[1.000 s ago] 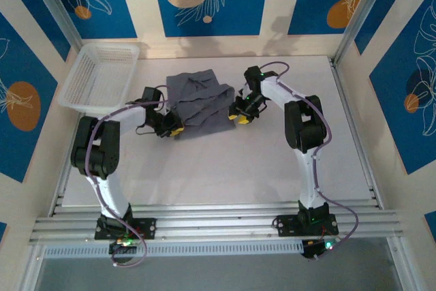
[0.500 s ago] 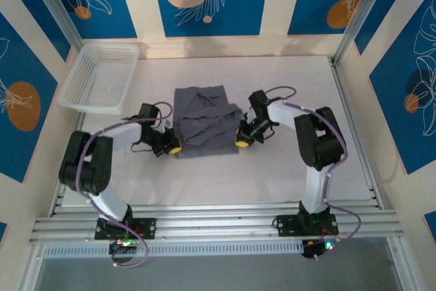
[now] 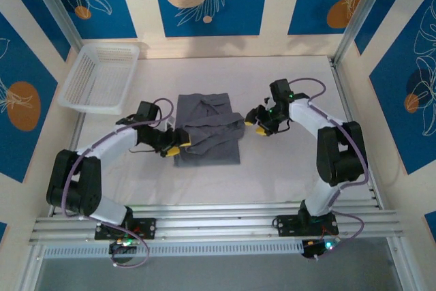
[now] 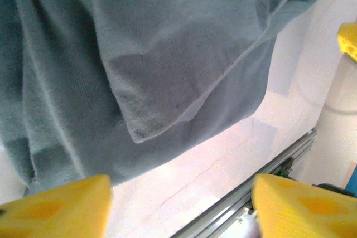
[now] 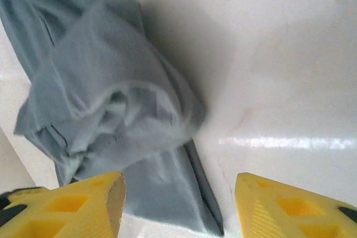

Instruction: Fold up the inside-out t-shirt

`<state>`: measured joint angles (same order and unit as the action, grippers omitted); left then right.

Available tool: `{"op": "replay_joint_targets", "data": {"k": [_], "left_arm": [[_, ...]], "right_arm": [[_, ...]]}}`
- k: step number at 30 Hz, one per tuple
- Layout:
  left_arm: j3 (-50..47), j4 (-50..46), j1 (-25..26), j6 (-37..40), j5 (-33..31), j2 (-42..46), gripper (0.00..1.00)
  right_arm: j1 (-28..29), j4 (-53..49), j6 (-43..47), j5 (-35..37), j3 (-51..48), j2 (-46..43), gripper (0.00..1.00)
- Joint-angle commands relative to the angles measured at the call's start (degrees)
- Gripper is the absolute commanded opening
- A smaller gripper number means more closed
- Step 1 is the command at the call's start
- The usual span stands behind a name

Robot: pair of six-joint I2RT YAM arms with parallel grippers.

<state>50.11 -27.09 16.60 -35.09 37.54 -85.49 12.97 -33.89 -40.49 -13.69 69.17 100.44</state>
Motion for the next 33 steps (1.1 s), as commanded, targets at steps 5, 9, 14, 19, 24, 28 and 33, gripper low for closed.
{"op": "replay_joint_targets", "data": {"k": [5, 9, 14, 19, 24, 28, 33], "left_arm": [[4.11, 4.47, 1.98, 0.87, 2.13, -8.17, 0.77], [4.23, 9.31, 2.52, -1.50, 3.19, -11.56, 0.59], [6.48, 9.48, 3.39, -1.44, 2.41, -12.54, 0.42], [7.27, 8.95, 3.30, -1.60, 2.27, -12.40, 0.13], [11.81, 7.13, 1.09, -4.77, -1.74, -10.02, 0.01], [19.85, 8.44, -1.29, -7.06, -1.93, -16.72, 0.02], [27.01, 11.26, -2.76, -10.15, -2.05, -26.11, 0.08]], "right_arm": [[1.07, 1.89, 0.41, -2.95, 10.35, 12.67, 0.50], [2.27, 0.57, -0.70, -6.50, 14.39, 17.09, 0.24], [4.47, 0.69, -1.43, -6.35, 14.59, 15.44, 0.06], [5.43, -0.21, -3.02, -7.17, 13.30, 14.17, 0.00], [5.45, 1.36, -8.37, -8.49, 14.07, 11.10, 0.00], [4.98, 1.63, -12.52, -7.08, 19.51, 14.65, 0.00], [4.11, -1.17, -12.60, -7.79, 31.81, 25.77, 0.00]]}}
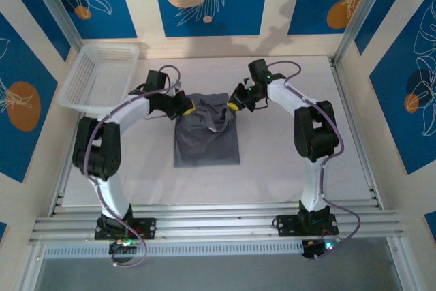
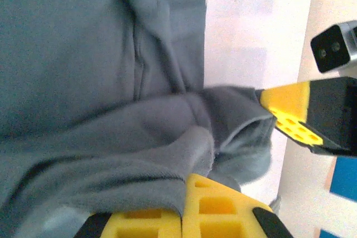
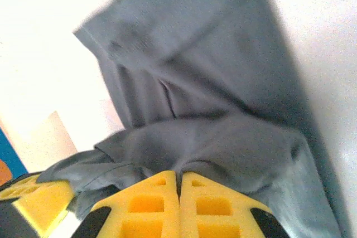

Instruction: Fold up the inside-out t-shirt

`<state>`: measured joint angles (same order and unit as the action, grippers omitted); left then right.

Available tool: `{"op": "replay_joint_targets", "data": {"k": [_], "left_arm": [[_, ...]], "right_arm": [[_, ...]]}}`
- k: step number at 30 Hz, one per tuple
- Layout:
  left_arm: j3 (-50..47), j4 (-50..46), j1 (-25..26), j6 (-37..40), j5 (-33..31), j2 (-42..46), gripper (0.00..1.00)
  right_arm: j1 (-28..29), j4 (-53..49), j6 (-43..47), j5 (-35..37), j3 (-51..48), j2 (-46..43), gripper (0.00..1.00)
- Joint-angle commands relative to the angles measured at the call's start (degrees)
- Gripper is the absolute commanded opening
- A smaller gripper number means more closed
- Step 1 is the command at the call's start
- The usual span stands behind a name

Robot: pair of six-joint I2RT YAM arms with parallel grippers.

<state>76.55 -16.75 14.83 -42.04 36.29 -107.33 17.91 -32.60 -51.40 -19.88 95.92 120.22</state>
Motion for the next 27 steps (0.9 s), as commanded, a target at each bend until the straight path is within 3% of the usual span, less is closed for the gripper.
{"op": "replay_joint_targets", "data": {"k": [1, 5, 8, 16, 22, 27], "left_arm": [[0.25, 2.69, -1.35, -4.47, -0.82, -4.97, 0.10], [1.77, 5.59, -3.29, -7.18, -2.90, -7.60, 0.18], [6.04, 4.06, -4.38, -6.83, -3.26, -10.65, 0.19], [10.03, 2.82, -8.74, -7.47, -3.85, -12.29, 0.23], [8.78, -0.22, -12.07, -4.83, -3.53, -9.88, 0.23], [8.07, -5.55, -11.57, 0.70, -4.11, -6.34, 0.27]], "right_arm": [[-1.01, -3.97, -1.09, -1.82, 8.01, 8.08, 0.02], [-1.63, -11.50, 2.65, -0.81, 20.34, 14.82, 0.15], [-2.38, -14.68, 4.81, 0.05, 25.33, 16.58, 0.26], [-5.69, -20.22, 10.73, 1.81, 25.82, 13.23, 0.50], [-5.16, -13.73, 12.40, 2.14, 7.54, 0.91, 0.49], [-1.28, -5.26, 9.53, -1.53, -4.76, -4.38, 0.28]]}}
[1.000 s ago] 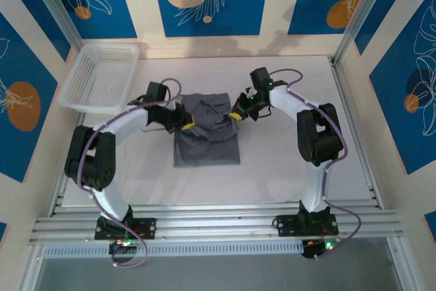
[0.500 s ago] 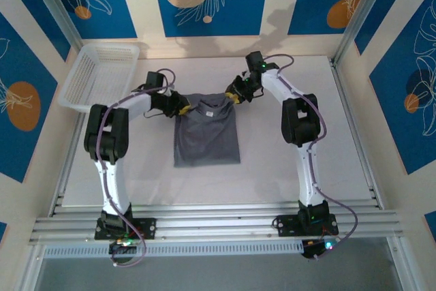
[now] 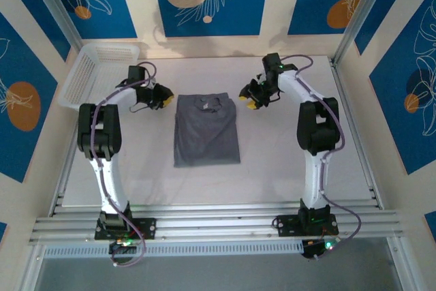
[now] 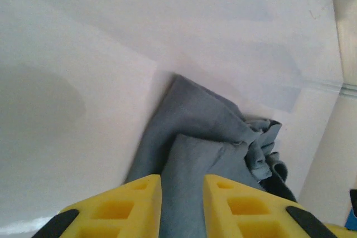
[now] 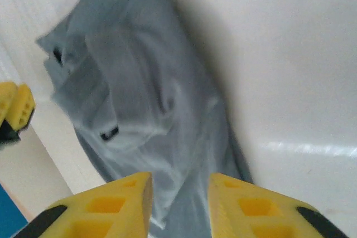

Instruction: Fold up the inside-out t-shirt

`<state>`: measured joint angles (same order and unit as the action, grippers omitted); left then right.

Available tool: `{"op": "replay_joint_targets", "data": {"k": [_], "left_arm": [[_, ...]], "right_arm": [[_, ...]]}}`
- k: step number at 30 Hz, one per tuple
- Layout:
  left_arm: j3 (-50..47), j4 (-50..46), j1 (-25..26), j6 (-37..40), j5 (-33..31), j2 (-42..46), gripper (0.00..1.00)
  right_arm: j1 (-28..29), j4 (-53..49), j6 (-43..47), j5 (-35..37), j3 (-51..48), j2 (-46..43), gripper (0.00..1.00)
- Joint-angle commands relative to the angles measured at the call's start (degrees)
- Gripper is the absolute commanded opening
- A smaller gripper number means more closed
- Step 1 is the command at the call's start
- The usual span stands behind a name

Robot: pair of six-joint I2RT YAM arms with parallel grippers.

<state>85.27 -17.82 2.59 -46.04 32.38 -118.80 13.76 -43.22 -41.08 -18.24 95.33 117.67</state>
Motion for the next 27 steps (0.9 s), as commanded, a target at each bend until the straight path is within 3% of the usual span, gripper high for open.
{"op": "replay_joint_targets", "data": {"k": [1, 5, 9, 14, 19, 23, 27], "left_arm": [[-1.12, -4.98, 1.34, 5.86, -0.34, 6.27, 0.27], [-1.78, -10.75, 3.80, 12.08, -5.32, 8.75, 0.33], [-1.18, -11.82, 5.06, 16.49, -13.04, 7.92, 0.54], [5.06, -12.94, 8.09, 21.53, -15.16, 1.41, 0.67], [9.01, -12.96, 9.50, 22.50, -17.70, -2.76, 0.71], [12.36, -15.04, 9.60, 25.91, -20.27, -5.56, 0.70], [12.90, -12.40, 9.63, 29.36, -15.86, -7.16, 0.64]], "right_arm": [[3.64, 6.11, -1.03, -3.23, -4.72, -1.47, 0.26], [5.14, 6.92, -3.04, -0.77, -2.49, 3.25, 0.24], [5.23, 6.24, -3.07, 7.01, 4.11, 8.60, 0.32], [5.91, -1.75, 0.20, 3.90, 21.50, 18.91, 0.32], [5.98, -10.13, 4.52, 3.62, 30.68, 19.26, 0.36], [5.32, -9.80, 6.19, 4.48, 24.86, 12.75, 0.40], [4.89, -10.06, 9.56, 6.44, 18.56, 7.40, 0.45]]}}
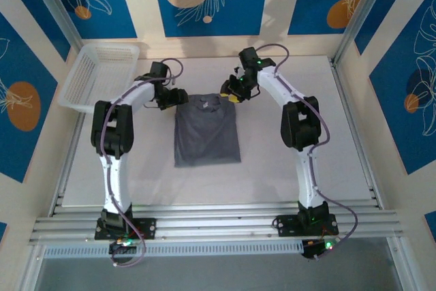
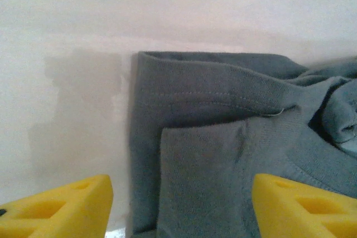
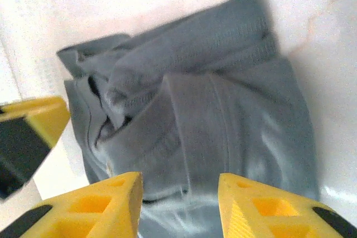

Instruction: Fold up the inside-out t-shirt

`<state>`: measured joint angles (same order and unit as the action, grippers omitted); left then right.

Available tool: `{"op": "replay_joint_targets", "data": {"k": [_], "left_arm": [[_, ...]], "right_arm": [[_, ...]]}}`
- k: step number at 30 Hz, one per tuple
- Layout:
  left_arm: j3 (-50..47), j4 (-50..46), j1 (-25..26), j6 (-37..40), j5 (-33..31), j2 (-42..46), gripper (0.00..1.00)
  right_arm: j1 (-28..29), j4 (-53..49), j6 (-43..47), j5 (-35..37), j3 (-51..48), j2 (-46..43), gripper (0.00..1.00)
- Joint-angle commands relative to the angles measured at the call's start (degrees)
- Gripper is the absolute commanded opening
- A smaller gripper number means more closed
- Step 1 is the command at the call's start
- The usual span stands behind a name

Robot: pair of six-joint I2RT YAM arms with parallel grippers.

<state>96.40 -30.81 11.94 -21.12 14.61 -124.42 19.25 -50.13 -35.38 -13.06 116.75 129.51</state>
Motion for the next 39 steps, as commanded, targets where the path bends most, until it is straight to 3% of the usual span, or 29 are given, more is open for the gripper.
{"op": "replay_joint_targets", "data": {"k": [1, 9, 14, 20, 24, 28, 39], "left_arm": [[1.74, 1.33, 0.25, 4.68, 3.02, -1.88, 0.62], [3.74, 2.87, 0.87, 4.42, 2.17, -5.72, 0.44], [6.00, 0.40, 2.04, 6.28, -2.18, -8.07, 0.35], [6.01, -0.50, 2.96, 6.55, -5.18, -9.26, 0.22], [5.61, -0.75, 2.98, 6.38, -4.77, -9.28, 0.09], [4.18, 0.02, 2.93, 6.94, -3.54, -7.79, 0.01], [2.91, 0.13, 3.11, 7.21, 4.33, -6.45, 0.00]], "right_arm": [[-0.61, -3.50, 4.58, 1.72, -3.79, -5.21, 0.46], [-1.99, -2.68, 4.47, 2.75, -9.47, -9.19, 0.49], [-2.11, -3.40, 4.66, 2.62, -8.67, -8.25, 0.50], [-2.02, -1.97, 3.33, 7.26, -7.42, -6.02, 0.52], [-2.02, -0.05, 2.83, 9.67, -7.23, -4.35, 0.56], [-1.92, 1.55, 4.20, 7.29, -6.09, -1.09, 0.59], [-0.47, 5.15, 3.61, -0.58, 3.33, 10.73, 0.61]]}}
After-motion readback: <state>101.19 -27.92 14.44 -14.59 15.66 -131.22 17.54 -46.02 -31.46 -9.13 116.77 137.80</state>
